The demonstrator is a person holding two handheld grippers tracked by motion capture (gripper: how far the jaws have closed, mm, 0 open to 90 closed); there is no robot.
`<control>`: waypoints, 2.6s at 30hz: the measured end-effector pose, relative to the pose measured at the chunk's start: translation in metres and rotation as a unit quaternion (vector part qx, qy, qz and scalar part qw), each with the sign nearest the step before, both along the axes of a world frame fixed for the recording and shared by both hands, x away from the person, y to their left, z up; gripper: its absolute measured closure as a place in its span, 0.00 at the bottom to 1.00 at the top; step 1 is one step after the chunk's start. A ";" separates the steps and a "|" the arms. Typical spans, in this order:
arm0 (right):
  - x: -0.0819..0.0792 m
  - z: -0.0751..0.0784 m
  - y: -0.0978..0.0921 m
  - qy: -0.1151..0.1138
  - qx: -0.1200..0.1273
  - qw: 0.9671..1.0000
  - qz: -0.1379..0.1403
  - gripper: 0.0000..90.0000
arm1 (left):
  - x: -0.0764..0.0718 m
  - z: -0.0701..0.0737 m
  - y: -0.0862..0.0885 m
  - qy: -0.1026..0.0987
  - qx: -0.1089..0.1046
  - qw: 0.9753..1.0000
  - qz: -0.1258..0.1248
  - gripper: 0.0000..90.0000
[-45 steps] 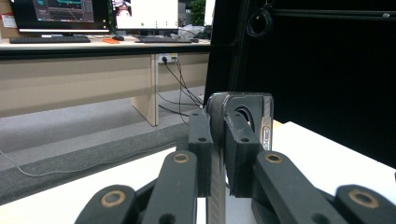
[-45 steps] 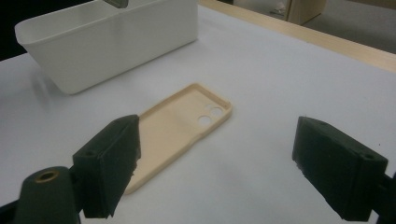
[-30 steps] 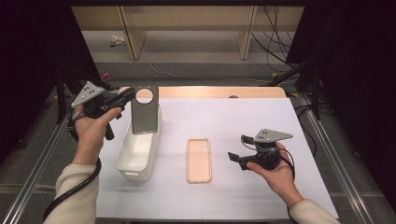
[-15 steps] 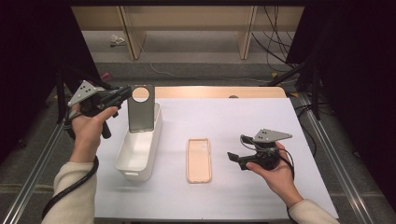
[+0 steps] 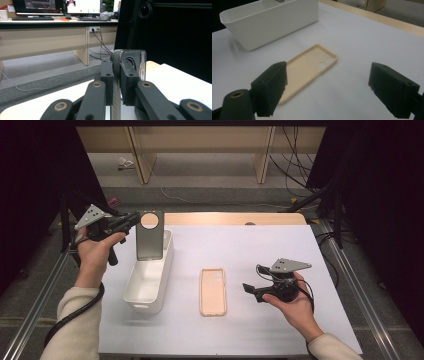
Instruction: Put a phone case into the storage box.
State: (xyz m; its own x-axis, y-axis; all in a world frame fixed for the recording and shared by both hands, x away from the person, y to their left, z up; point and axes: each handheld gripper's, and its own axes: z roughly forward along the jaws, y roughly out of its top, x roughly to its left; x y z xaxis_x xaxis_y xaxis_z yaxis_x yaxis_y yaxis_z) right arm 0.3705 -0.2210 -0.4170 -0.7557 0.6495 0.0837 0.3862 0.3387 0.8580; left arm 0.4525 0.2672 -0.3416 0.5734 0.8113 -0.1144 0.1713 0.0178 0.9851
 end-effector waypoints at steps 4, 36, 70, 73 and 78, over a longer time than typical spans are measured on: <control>0.000 0.000 0.000 0.000 0.001 1.000 0.001 0.18 | 0.005 -0.001 0.000 0.003 0.002 1.000 -0.002 0.91; 0.000 -0.001 0.001 0.002 -0.003 1.000 0.005 0.18 | 0.035 -0.011 0.001 0.025 0.008 1.000 -0.009 0.91; 0.000 -0.002 0.003 0.002 -0.004 1.000 0.008 0.18 | 0.044 -0.020 -0.002 0.030 0.010 0.999 -0.011 0.91; 0.000 -0.002 0.003 0.002 -0.005 1.000 0.008 0.18 | 0.045 -0.021 -0.002 0.030 0.010 0.999 -0.011 0.91; 0.000 -0.002 0.003 0.002 -0.004 1.000 0.008 0.18 | 0.047 -0.022 -0.003 0.031 0.011 0.999 -0.012 0.91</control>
State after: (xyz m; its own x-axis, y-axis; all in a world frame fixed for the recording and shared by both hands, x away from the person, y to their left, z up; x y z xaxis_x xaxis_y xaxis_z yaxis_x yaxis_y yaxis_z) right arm 0.3703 -0.2183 -0.4185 -0.7658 0.6380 0.0813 0.3839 0.3519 0.8537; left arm 0.4993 0.2638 -0.3636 0.5845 0.8004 -0.1328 0.2323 -0.0082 0.9726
